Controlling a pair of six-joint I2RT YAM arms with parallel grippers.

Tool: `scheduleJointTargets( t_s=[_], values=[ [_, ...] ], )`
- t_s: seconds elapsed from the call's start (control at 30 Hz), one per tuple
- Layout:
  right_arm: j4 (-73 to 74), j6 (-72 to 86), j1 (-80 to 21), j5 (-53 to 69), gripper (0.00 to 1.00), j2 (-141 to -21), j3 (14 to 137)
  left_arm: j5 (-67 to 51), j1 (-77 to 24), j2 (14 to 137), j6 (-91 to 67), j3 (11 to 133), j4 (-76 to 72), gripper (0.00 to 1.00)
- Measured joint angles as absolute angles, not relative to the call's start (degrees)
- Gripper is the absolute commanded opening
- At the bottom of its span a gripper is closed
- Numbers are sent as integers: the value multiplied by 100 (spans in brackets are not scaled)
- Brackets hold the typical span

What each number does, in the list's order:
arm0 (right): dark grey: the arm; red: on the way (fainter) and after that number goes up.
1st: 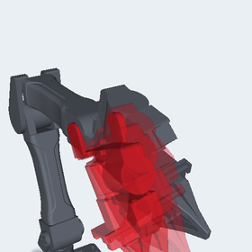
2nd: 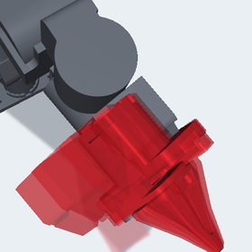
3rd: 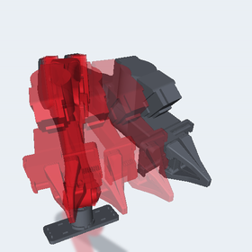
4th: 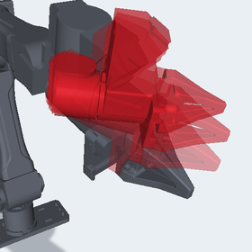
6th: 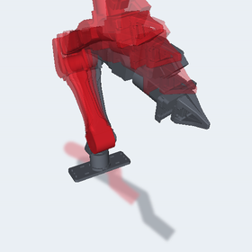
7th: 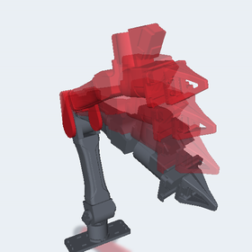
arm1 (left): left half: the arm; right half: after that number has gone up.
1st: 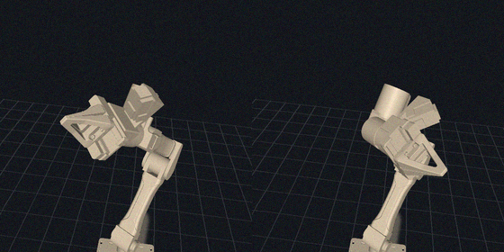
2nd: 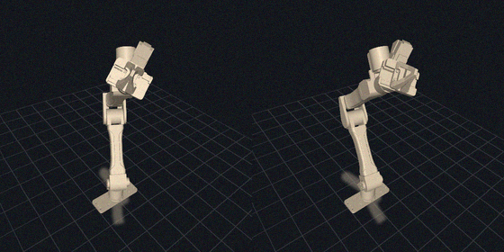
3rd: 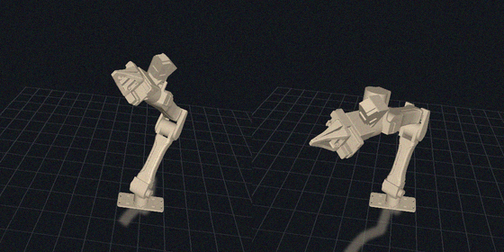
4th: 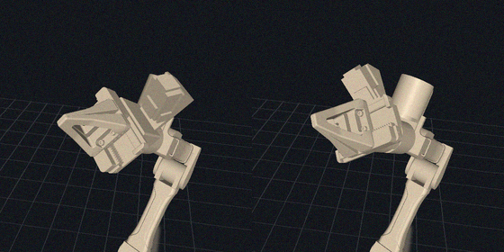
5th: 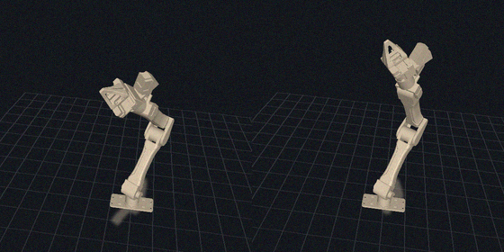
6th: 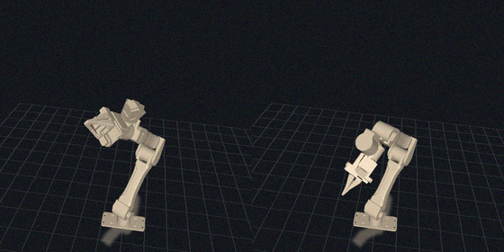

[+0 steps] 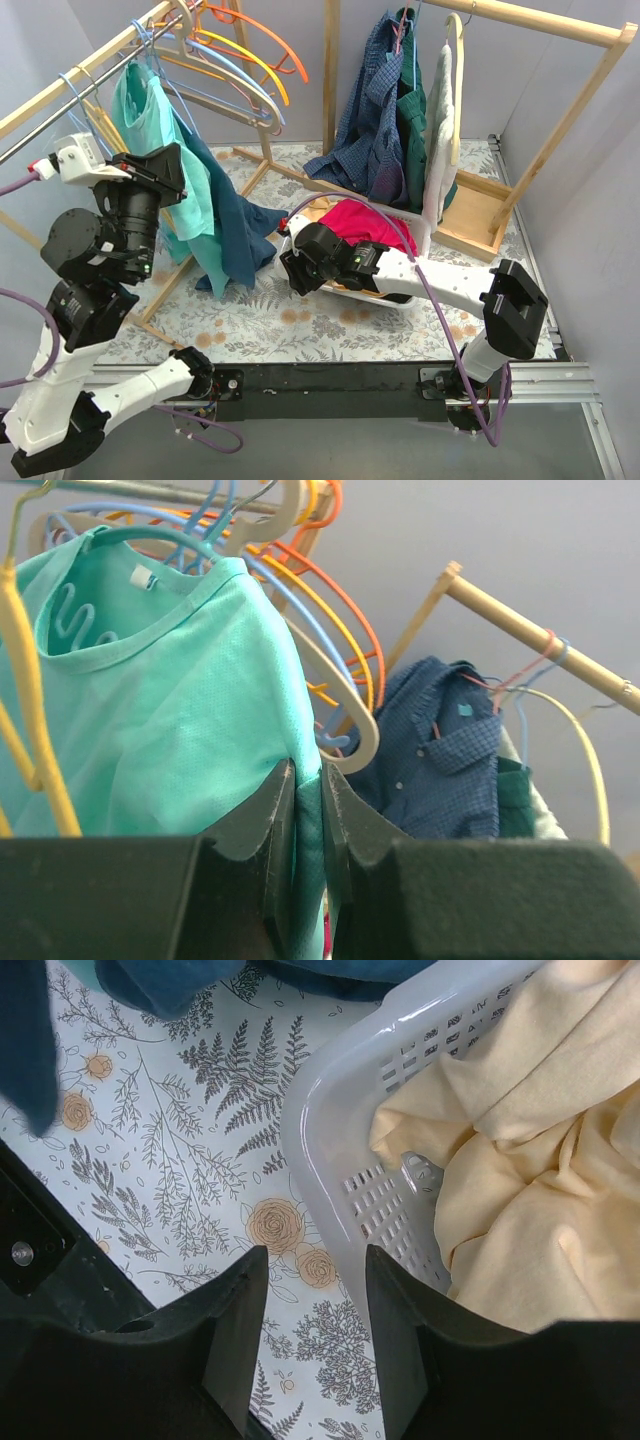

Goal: Remove the t-shirt from the hanger
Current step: Pick up the hanger from the clothesline.

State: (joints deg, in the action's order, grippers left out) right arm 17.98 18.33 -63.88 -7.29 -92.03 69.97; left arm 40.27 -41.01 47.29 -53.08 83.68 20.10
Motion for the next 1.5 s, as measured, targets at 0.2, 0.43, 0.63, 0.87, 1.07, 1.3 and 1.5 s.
scheduleJointTargets(
  t_s=[0.2,0.43,0.63,0.87,1.07,1.3,1.5],
  values=[
    [1763,1833,-6388,-709,51,-9185,6997,3256,-4091,5203,-5492,9714,3076,0],
    [1446,1831,-6388,-690,51,-8807,6619,2362,-4066,5542,-5546,10571,4132,0],
    [1350,1765,-6388,-729,52,-8396,6381,1726,-4066,5371,-5736,10604,4762,0],
    [1424,1516,-6388,-703,59,-8169,6471,1127,-4069,4536,-6099,9939,5017,0],
    [1922,1339,-6388,-495,71,-8171,7721,760,-4018,3798,-6202,8897,4908,0],
    [1959,1538,-6388,-270,73,-8176,9627,456,-3789,3190,-6246,7669,4663,0],
    [2029,1955,-6388,-128,75,-8357,10346,290,-3426,2698,-6237,6925,4338,0]
  ],
)
